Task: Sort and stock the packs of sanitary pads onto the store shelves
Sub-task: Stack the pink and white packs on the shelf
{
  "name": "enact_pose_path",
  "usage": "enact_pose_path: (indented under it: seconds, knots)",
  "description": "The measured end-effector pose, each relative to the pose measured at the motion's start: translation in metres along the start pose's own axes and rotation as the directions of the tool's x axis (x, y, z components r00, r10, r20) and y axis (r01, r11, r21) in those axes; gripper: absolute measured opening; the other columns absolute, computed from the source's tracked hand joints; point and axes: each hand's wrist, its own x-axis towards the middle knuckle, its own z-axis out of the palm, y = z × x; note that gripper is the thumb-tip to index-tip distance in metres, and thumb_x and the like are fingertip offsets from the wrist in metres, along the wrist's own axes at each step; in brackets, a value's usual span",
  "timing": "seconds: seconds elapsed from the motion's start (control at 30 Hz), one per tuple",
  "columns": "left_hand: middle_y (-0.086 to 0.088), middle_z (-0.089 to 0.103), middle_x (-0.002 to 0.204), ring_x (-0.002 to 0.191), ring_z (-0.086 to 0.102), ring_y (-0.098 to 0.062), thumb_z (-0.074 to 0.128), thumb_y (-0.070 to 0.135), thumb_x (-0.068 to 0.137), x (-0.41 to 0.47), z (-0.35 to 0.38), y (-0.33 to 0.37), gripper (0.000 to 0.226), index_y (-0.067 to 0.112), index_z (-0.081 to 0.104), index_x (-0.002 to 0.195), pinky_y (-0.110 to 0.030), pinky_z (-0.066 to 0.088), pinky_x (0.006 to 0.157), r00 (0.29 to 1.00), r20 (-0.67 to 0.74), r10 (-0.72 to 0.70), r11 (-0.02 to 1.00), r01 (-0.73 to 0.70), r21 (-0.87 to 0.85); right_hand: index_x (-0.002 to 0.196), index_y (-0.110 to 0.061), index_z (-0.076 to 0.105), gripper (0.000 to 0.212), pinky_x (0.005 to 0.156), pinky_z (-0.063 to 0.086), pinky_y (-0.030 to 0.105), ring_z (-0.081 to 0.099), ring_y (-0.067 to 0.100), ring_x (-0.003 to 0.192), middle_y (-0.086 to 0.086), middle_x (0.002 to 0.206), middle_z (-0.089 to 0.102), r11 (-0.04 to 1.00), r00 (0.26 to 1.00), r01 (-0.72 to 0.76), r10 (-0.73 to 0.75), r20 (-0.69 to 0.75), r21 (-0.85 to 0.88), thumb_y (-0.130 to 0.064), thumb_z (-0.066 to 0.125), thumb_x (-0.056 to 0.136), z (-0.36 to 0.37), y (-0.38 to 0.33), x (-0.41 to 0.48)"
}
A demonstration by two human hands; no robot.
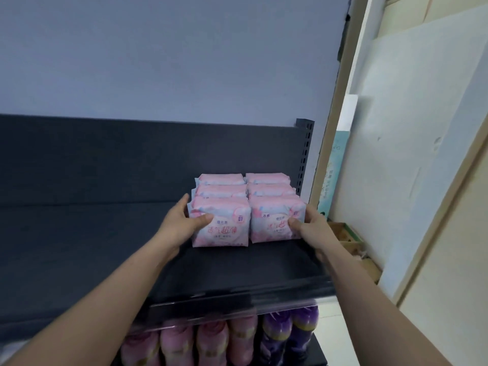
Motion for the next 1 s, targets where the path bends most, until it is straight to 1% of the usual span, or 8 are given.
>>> enact_pose_path:
  seconds: [0.1,0.23,0.4,0.53,0.67,0.73,0.8,1.0]
  knots:
    - [-0.009,0.068,0.116,0.097,0.068,-0.018,0.067,0.000,0.086,-0.003,0.001,0.001,0.042,0.011,0.059,0.125,-0.029,0.057,0.077,1.000,0.028,0.003,0.999,-0.004,0.041,0.138,-0.017,0.046,0.043,0.072,0.047,0.018,0.053,0.015,0.107,0.001,0.121,0.057,0.998,0.999,0.031,-0.031,0.015,-0.056,-0.006,0.053,0.097,-0.001,-0.002,0.001]
    - [-0.003,0.067,0.110,0.101,0.065,-0.020,0.066,0.004,0.088,-0.006,0.008,-0.001,0.034,0.016,0.056,0.118,-0.038,0.053,0.089,0.999,-0.048,0.024,0.995,-0.019,0.101,0.138,-0.019,0.043,0.044,0.089,0.046,0.032,0.051,0.024,0.125,0.004,0.132,0.055,0.991,0.999,0.045,-0.042,0.021,-0.129,-0.009,0.053,0.096,0.002,-0.003,0.003]
    - [0.008,0.060,0.101,0.092,0.059,-0.011,0.063,0.014,0.090,-0.014,0.022,-0.004,0.028,0.022,0.051,0.114,-0.029,0.050,0.080,0.979,-0.160,0.125,0.963,-0.081,0.258,0.147,-0.017,0.028,0.067,0.095,0.044,0.037,0.048,0.026,0.127,0.000,0.126,0.051,0.975,0.991,0.118,-0.128,-0.046,-0.186,-0.003,0.057,0.088,0.006,-0.005,-0.003]
    - [0.008,0.061,0.112,0.102,0.060,-0.015,0.064,0.024,0.090,-0.022,0.024,-0.004,0.036,0.023,0.050,0.124,-0.036,0.050,0.091,0.973,-0.169,0.157,0.930,-0.088,0.357,0.148,-0.016,0.027,0.080,0.114,0.031,0.050,0.034,0.028,0.140,0.007,0.149,0.038,0.854,0.925,0.266,-0.357,-0.131,-0.448,-0.019,0.066,0.079,0.016,-0.012,-0.012]
    - [0.014,0.055,0.117,0.106,0.055,-0.011,0.064,0.027,0.090,-0.035,0.018,0.004,0.048,0.022,0.043,0.133,-0.029,0.044,0.088,0.979,-0.126,0.162,0.881,-0.086,0.466,0.144,-0.013,0.040,0.070,0.117,0.020,0.045,0.026,0.028,0.145,0.009,0.153,0.036,0.692,0.813,0.442,-0.578,-0.071,-0.571,-0.033,0.054,0.078,0.037,-0.030,-0.027]
    - [0.007,0.049,0.137,0.123,0.049,-0.015,0.066,0.032,0.089,-0.039,0.007,0.009,0.069,0.015,0.032,0.147,-0.029,0.040,0.098,0.977,-0.126,0.172,0.827,-0.074,0.557,0.140,-0.012,0.048,0.067,0.117,0.022,0.043,0.030,0.028,0.143,0.010,0.148,0.044,0.642,0.762,0.528,-0.647,-0.024,-0.555,-0.032,0.049,0.076,0.054,-0.041,-0.035]
    - [0.000,0.041,0.150,0.136,0.040,-0.017,0.068,0.035,0.088,-0.045,-0.011,0.015,0.075,0.014,0.031,0.149,-0.029,0.033,0.108,0.970,-0.133,0.203,0.748,-0.066,0.661,0.137,-0.011,0.051,0.060,0.116,0.026,0.042,0.035,0.027,0.140,0.009,0.143,0.050,0.598,0.724,0.604,-0.688,0.050,-0.527,-0.028,0.050,0.079,0.074,-0.051,-0.043]
    - [-0.007,0.048,0.144,0.134,0.043,-0.023,0.063,0.036,0.091,-0.081,-0.102,0.040,0.061,0.011,0.043,0.142,-0.033,0.035,0.110,0.947,-0.162,0.277,0.429,0.029,0.903,0.129,-0.011,0.058,0.049,0.103,0.037,0.035,0.050,0.028,0.122,0.008,0.126,0.060,0.438,0.624,0.748,-0.719,0.304,-0.500,-0.021,0.064,0.082,0.155,-0.076,-0.069]
